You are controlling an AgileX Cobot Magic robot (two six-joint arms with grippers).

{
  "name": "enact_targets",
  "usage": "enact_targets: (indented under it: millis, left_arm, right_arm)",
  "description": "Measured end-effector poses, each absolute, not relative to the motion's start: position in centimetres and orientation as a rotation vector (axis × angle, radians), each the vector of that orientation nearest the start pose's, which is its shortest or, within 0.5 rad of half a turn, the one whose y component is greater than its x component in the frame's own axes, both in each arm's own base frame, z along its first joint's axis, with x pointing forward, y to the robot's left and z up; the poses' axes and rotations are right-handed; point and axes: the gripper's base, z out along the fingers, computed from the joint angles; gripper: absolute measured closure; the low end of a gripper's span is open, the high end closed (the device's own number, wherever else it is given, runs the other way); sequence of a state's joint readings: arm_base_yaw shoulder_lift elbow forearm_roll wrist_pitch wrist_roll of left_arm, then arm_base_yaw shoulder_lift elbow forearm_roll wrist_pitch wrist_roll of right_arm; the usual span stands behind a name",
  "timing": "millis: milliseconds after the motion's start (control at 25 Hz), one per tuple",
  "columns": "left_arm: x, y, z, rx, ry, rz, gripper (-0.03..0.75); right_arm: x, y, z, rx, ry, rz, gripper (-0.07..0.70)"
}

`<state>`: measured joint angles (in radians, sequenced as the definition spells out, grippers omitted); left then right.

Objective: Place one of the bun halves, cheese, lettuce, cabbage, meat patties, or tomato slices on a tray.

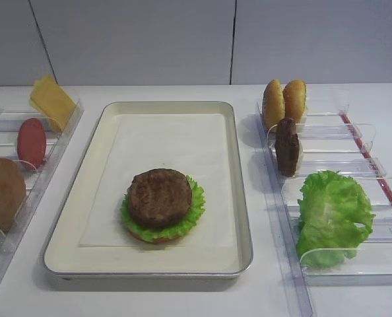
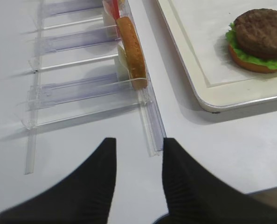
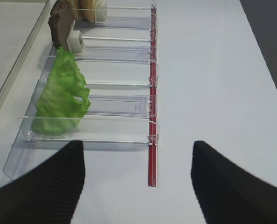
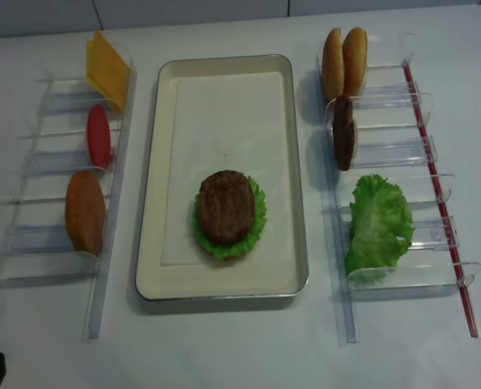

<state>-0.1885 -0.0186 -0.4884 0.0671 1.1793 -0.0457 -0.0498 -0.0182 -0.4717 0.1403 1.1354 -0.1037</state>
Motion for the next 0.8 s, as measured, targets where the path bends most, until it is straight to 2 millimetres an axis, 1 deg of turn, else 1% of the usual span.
enact_targets:
  millis: [800]
  left_arm:
    - [-1.06, 0.78, 26.48, 0.145, 2.149, -0.054, 0.491]
  right_arm:
    - [-0.76, 1.21, 26.41, -0.067, 2.120, 0.083, 0.139]
